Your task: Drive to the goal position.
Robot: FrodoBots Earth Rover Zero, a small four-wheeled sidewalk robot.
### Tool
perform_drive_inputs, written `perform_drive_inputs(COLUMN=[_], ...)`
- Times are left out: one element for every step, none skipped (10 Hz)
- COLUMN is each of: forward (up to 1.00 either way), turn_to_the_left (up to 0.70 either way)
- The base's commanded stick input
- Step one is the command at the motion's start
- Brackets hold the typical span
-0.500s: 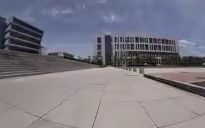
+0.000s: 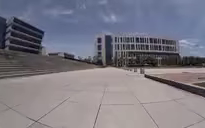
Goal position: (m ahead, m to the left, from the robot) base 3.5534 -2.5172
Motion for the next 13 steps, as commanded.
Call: perform_drive_inputs(forward=[0.69,0.69,0.69,0.69,0.69,0.69,0.69,0.69,0.69,0.69,0.69,0.69,0.69], turn_to_the_left=[0.00,0.00,0.00,0.00,0.00,0.00,-0.04,-0.13,-0.28,-0.23,-0.01,0.00,0.00])
